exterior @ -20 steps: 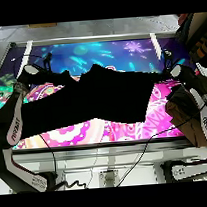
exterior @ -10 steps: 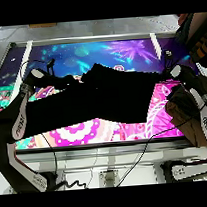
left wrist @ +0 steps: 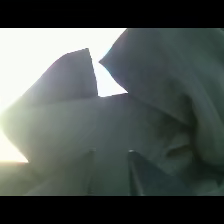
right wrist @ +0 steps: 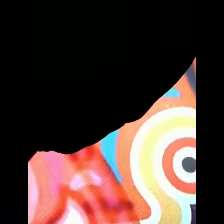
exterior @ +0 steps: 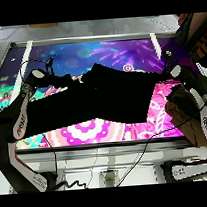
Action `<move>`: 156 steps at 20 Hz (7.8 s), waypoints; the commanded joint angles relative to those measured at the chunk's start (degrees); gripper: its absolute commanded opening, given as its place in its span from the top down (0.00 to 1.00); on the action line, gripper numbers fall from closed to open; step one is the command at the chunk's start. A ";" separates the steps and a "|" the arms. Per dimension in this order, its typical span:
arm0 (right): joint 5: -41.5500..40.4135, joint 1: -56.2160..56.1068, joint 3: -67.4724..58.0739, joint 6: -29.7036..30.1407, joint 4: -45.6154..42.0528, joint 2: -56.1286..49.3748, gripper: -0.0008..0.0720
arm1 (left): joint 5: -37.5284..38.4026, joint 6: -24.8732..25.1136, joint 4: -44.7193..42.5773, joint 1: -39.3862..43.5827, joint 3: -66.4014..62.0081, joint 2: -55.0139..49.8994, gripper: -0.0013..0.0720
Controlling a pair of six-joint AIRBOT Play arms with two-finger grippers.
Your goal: Fold the clothes and pants, and hang the long-sleeved shirts on hangers.
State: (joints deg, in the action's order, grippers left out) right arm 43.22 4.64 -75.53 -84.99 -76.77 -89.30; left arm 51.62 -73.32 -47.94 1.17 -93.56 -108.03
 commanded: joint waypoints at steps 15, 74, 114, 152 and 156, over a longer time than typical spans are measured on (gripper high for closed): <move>2.23 0.00 0.00 0.00 0.00 -0.02 0.96 | 11.63 0.70 -2.97 -3.06 -0.07 -1.16 0.11; -35.17 6.80 -0.17 -6.01 2.99 -13.00 0.96 | 16.76 -6.08 -45.07 -24.02 -5.57 -1.70 0.96; -10.54 18.80 54.86 -10.49 36.44 38.40 0.18 | 3.15 -10.10 -26.36 -38.42 39.89 42.91 0.04; -21.59 10.91 40.65 6.69 40.65 22.82 0.97 | -15.47 -2.05 -5.31 -49.57 59.06 34.80 0.39; -20.11 10.91 40.65 6.69 38.01 26.27 0.97 | -19.08 -2.03 -5.33 -46.49 57.35 35.19 0.96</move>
State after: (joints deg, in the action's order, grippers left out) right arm 22.04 15.57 -34.81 -78.26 -36.21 -65.52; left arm 35.90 -75.81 -54.22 -47.16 -34.98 -72.62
